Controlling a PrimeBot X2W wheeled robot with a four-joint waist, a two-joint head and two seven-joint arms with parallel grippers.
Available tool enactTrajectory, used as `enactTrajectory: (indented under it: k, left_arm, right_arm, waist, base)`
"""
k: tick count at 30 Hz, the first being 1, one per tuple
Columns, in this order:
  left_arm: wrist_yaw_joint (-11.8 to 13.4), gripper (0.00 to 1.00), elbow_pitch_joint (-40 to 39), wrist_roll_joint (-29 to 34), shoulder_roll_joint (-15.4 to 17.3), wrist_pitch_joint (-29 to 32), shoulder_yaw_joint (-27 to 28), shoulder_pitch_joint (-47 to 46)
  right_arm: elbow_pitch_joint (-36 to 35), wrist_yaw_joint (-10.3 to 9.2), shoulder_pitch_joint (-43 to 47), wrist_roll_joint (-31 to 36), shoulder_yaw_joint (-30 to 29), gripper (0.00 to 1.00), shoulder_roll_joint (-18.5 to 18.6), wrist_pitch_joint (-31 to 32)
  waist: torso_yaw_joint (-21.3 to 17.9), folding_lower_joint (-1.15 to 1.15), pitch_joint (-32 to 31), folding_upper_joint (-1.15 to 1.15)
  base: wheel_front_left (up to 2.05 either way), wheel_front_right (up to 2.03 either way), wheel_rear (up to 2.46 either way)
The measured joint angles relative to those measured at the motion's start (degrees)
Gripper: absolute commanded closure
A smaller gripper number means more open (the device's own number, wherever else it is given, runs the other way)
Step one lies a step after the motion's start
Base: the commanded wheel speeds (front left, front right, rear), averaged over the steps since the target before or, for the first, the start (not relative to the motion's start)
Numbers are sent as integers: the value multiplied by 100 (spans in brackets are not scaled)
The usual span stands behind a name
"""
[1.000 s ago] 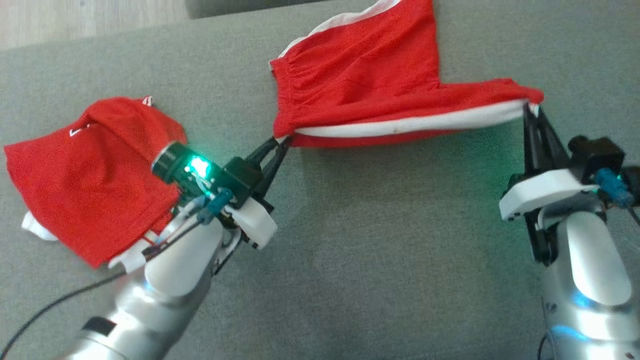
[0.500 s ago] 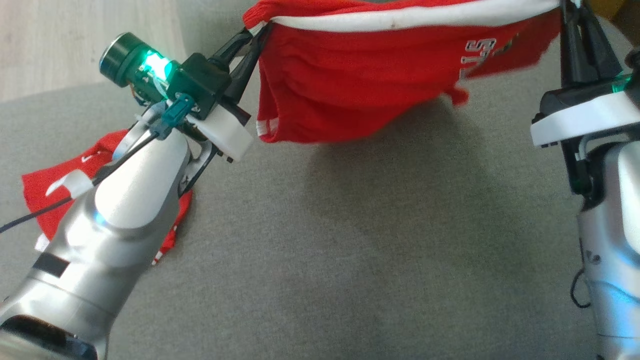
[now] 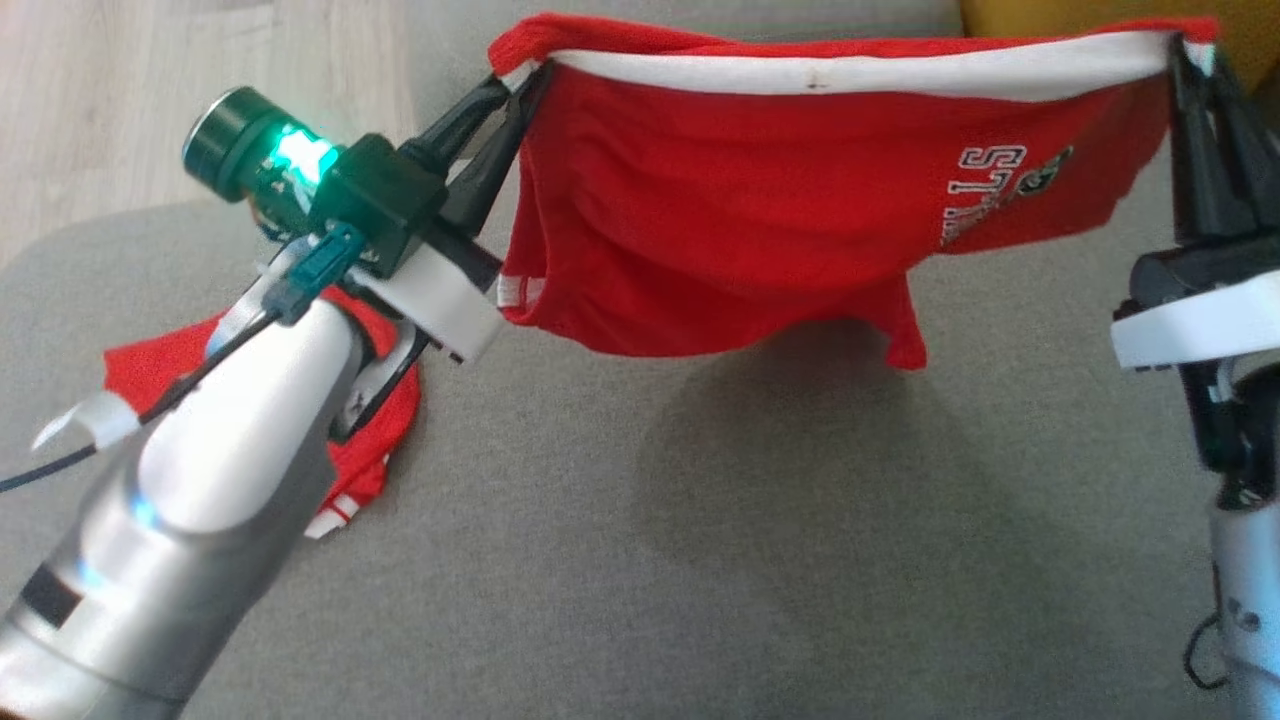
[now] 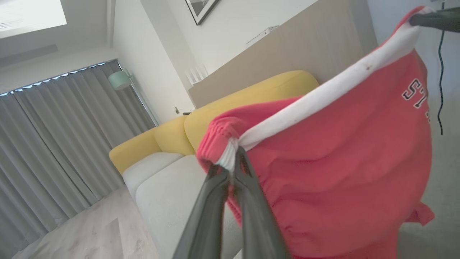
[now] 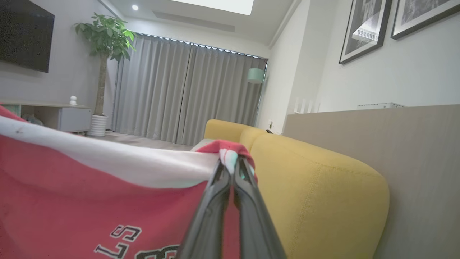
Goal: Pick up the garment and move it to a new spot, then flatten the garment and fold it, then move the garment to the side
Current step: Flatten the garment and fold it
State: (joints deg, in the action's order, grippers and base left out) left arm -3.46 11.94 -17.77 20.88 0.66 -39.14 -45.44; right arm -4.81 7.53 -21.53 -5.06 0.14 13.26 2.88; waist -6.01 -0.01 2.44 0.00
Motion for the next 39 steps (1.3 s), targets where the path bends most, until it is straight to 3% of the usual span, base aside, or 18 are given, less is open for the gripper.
enactTrajectory:
  k: [5,9,13,17,23,30,39]
  left_arm:
    - [93,100,-417,-76,196,400,65,-26]
    - [-33,100,-229,-192,211,560,151,-396]
    - [-167,100,372,-168,213,522,280,-1439]
    - [-187,100,1228,49,174,233,444,-2611]
    - [-108,100,2362,276,-211,-510,593,-3791]
    - [-219,100,3179,275,-598,-1076,361,-3647]
    - [-416,100,3578,71,-779,-1386,-549,-1592]
  right_arm:
    - [-204,0,-55,4,-70,100,2,294]
    - [179,0,-730,-38,148,100,99,366]
    - [1110,0,-2185,-68,587,100,190,278]
    - [2330,0,-3748,113,889,100,171,-187]
    - [3998,0,-5216,721,669,100,-143,-1054]
    - [5343,1,-5044,1174,671,100,-207,-1408]
    - [6917,1,-4093,1004,1415,100,87,-1196]
  waist:
    - [19,1,293,0]
    - [-18,2,706,0]
    - [-111,3,1211,0]
    - [-236,4,1700,0]
    - [-374,4,2216,0]
    - [-254,1,2265,0]
    - [-101,1,1919,0]
  base:
    - [0,0,0]
    - [0,0,0]
    - [0,0,0]
    - [0,0,0]
    - [0,0,0]
    - [0,0,0]
    - [0,0,0]
